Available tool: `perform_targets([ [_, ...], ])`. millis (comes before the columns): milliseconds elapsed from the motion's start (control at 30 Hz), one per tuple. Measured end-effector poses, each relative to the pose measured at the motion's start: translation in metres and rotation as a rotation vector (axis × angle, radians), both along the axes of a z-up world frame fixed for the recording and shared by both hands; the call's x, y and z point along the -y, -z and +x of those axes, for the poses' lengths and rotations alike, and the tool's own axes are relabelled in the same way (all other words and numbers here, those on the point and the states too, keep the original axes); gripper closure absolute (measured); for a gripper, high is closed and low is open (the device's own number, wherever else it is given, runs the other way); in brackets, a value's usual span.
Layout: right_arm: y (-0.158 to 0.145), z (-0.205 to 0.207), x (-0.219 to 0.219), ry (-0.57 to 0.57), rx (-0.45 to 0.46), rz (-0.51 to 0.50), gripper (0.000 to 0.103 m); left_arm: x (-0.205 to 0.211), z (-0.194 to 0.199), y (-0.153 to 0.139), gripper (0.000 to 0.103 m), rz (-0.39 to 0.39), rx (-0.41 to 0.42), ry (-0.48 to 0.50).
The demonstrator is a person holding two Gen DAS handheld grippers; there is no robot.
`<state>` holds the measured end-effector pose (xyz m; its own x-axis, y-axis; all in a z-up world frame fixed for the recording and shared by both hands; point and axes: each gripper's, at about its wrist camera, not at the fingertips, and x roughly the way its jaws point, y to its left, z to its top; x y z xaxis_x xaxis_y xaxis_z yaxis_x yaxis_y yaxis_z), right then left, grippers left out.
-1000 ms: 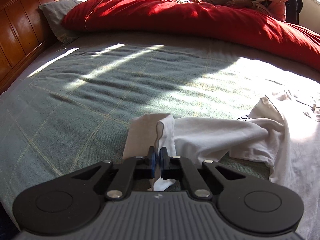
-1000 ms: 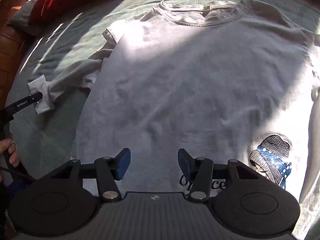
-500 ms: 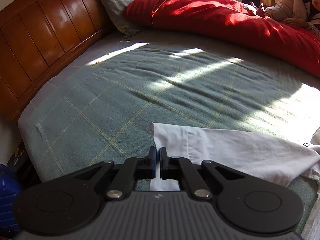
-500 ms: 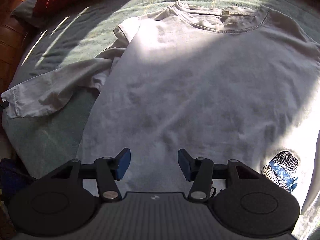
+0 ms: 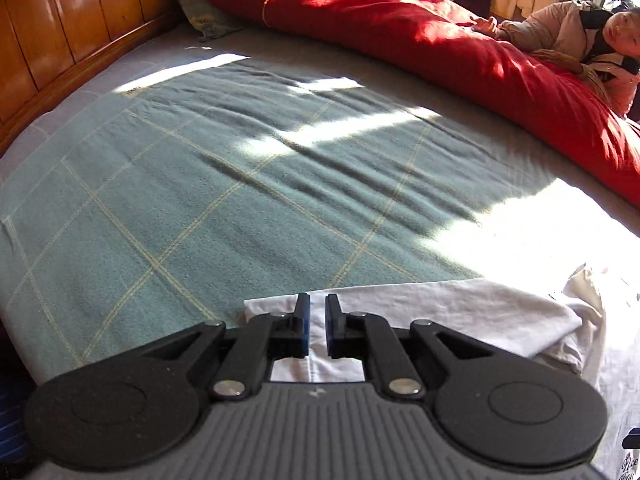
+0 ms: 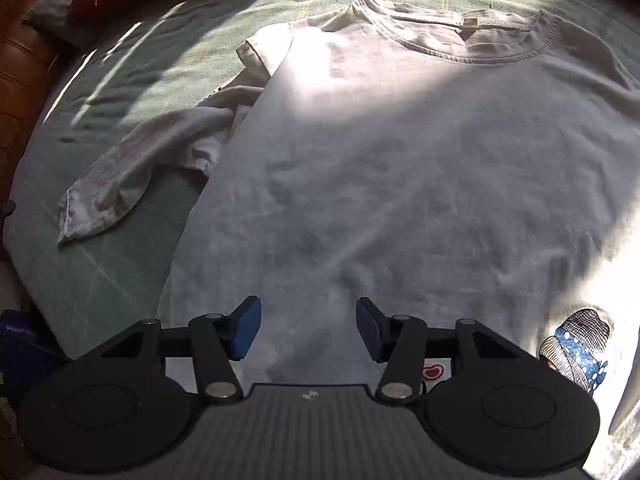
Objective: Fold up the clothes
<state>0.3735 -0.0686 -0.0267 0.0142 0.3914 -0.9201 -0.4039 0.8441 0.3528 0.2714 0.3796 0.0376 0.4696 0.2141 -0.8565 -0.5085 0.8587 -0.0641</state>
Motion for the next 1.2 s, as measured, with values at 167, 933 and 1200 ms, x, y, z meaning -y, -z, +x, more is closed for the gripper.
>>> perform_targets([
  [167, -0.004, -0.003, -0.007, -0.039, 0.027, -0.029, 0.04, 0.045, 0.059, 0.023, 0.07, -0.082, 0.029, 0.196],
  [933, 0.022, 0.003, 0.019, -0.001, 0.038, 0.032, 0.04, 0.185, 0.21, 0.098, 0.065, -0.071, -0.086, 0.795],
  [1200, 0.026, 0.014, 0.03, 0.011, 0.024, 0.073, 0.04, 0.198, 0.206, 0.077, 0.101, 0.029, -0.09, 0.762],
])
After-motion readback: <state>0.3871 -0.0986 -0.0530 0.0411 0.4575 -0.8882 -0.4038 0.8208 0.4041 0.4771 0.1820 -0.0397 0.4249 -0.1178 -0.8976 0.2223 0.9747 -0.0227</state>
